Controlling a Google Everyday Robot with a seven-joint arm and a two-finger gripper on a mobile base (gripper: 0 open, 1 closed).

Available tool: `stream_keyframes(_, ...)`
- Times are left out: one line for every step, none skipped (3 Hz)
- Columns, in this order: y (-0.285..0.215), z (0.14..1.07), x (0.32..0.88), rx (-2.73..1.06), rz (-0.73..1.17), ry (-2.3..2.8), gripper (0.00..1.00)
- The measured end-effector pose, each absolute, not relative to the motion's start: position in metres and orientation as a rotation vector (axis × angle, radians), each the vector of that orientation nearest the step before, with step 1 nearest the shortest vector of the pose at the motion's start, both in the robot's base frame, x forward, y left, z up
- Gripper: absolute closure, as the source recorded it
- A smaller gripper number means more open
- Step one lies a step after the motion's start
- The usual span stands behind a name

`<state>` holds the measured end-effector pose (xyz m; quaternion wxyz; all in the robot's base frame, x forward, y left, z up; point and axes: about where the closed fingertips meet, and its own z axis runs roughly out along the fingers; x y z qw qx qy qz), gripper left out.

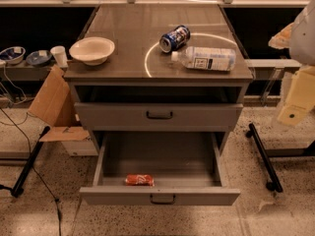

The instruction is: Pick coke can from middle drawer and place on counter

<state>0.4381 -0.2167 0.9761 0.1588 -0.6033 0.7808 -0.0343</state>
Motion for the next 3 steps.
stream_keyframes(-0.214, 0.976, 0.438, -1.724, -0.104, 2.222, 0.00)
stream_keyframes(-0.197, 0.960, 0.435, -1.752, -0.102, 2.189, 0.00)
stream_keyframes(-0.152, 0.910, 0.424, -1.822, -0.053, 2.121, 0.00)
